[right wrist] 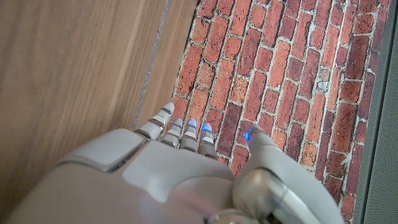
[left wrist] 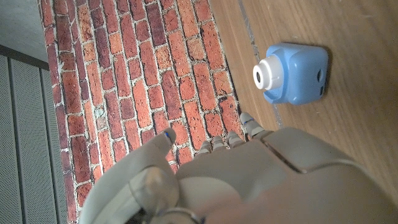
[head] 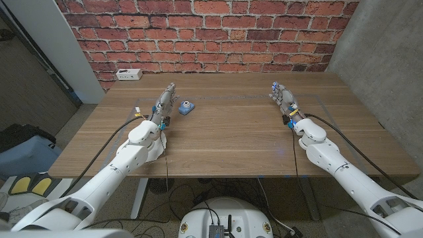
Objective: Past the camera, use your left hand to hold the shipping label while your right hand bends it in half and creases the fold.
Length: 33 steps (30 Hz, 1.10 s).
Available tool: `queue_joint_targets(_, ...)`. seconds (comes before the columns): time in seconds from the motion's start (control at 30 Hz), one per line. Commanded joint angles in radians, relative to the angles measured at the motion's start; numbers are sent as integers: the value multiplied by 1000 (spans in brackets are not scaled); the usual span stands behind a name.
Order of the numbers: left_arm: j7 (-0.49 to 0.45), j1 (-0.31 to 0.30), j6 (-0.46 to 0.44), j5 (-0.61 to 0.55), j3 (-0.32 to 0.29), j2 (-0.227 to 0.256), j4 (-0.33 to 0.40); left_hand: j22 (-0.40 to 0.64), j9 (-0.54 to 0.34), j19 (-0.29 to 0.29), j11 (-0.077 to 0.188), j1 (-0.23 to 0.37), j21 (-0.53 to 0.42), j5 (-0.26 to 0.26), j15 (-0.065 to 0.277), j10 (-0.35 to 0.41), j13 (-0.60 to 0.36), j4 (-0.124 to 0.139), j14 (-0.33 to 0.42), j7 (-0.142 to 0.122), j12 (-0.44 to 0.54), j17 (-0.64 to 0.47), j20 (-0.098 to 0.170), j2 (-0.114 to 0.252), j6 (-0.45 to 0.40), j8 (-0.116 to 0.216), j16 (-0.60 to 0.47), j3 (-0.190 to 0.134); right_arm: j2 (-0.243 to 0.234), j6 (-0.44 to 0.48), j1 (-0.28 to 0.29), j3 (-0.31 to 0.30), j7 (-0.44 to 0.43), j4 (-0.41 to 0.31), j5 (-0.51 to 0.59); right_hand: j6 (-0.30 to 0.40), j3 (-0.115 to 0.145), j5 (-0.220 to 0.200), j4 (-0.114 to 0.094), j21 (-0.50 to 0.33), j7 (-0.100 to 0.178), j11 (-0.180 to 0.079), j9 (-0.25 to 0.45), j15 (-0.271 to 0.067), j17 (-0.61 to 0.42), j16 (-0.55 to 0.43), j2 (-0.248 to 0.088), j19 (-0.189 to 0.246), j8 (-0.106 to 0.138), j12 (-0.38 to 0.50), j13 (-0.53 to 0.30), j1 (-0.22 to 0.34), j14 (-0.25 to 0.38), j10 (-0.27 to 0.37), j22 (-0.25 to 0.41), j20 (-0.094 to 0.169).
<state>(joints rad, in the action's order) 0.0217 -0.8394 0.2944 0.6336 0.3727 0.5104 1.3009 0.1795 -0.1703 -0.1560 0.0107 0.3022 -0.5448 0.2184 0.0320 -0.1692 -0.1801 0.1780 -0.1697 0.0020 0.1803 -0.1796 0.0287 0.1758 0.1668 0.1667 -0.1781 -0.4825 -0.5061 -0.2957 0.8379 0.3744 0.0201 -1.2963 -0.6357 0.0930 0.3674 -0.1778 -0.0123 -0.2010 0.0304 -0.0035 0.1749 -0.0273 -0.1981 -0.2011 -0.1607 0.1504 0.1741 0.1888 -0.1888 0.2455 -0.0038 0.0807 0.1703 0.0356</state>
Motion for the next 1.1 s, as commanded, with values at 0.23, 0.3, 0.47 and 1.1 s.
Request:
queue_joint_targets(0.23, -150, -60, 23, -109, -4, 27, 110, -1, -2, 8, 4, -10, 0, 2, -22, -39, -2, -21, -34, 10, 18, 3, -10, -29, 12, 15, -11, 11, -21, 10, 9, 25, -57, -56, 75, 6, 15, -4, 10, -3, 1, -3, 4, -17, 5, -4, -4, 4, 8, 6, -1, 20, 9, 11, 5, 48)
queue_joint_targets(0.3, -176, -73, 15, -132, -6, 40, 135, -1, -2, 28, 3, -12, -3, -1, -29, -17, -1, -31, -13, 18, 26, 6, -18, -36, -7, 21, -16, 14, -25, 14, 8, 29, -57, -63, 82, 2, 18, -3, 19, -10, -5, 11, 4, 5, 9, -6, 0, 24, 8, 5, -1, 30, 23, 9, 6, 28)
queue_joint_targets(0.47, -231, -116, -14, -156, -20, 64, 204, -2, -2, 46, -2, -12, -4, -3, -36, 8, -1, -41, 6, 26, 33, 7, -20, -38, -34, 27, -18, 15, -36, 17, 6, 40, -56, -85, 106, 2, 21, -2, 27, -12, -15, 28, 4, 12, 11, -5, 2, 30, 9, 6, -1, 38, 26, 11, 7, 24)
queue_joint_targets(1.1, -341, -262, -84, -201, -81, 137, 405, -2, -2, 52, -6, -11, 1, -4, -33, 11, -1, -48, 11, 30, 30, 7, -19, -35, -42, 25, -14, 14, -86, 41, 2, 79, -92, -190, 240, 16, 24, 0, 39, -8, -14, 27, 4, 4, 11, -1, 2, 23, 15, 11, -1, 51, 21, 25, 7, 34)
